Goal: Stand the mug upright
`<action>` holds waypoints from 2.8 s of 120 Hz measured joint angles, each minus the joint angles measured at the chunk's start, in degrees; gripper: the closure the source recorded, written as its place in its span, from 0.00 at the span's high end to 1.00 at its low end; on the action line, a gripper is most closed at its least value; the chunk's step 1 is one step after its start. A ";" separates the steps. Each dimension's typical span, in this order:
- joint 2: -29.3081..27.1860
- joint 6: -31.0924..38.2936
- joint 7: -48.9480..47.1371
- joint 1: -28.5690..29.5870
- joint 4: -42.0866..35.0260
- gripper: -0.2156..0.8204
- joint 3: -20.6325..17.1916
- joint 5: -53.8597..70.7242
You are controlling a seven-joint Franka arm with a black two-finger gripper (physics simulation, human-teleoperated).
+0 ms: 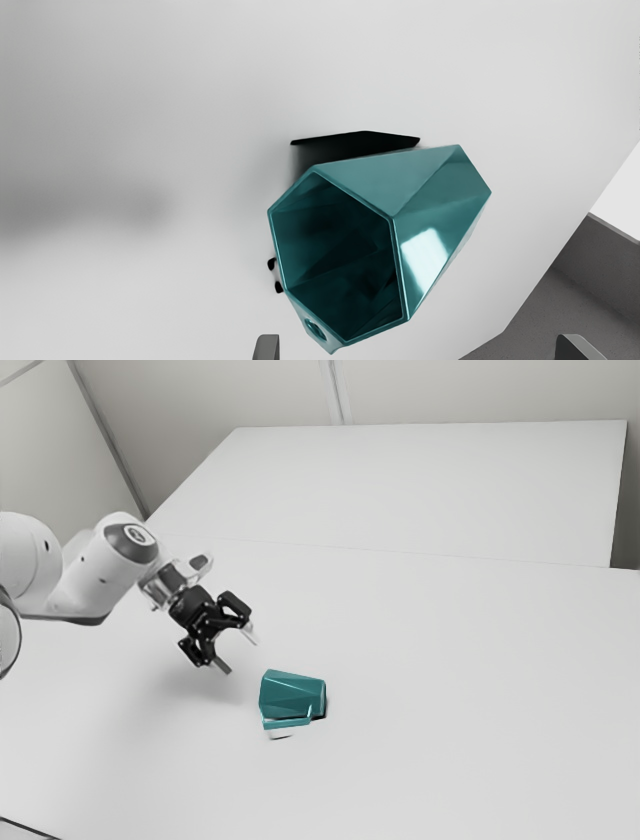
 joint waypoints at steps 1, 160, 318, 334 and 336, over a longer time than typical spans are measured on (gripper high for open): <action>0.10 0.13 0.11 0.00 -0.01 0.79 0.00 -0.12; 3.20 8.07 14.16 -0.44 -6.38 0.79 -6.47 -15.34; -6.72 7.53 13.88 -2.61 -0.76 0.03 -8.70 -5.15; -8.25 7.55 12.31 -2.95 -0.68 0.03 -8.68 -0.31; -8.48 7.56 12.11 -3.05 -0.68 0.03 -8.68 0.21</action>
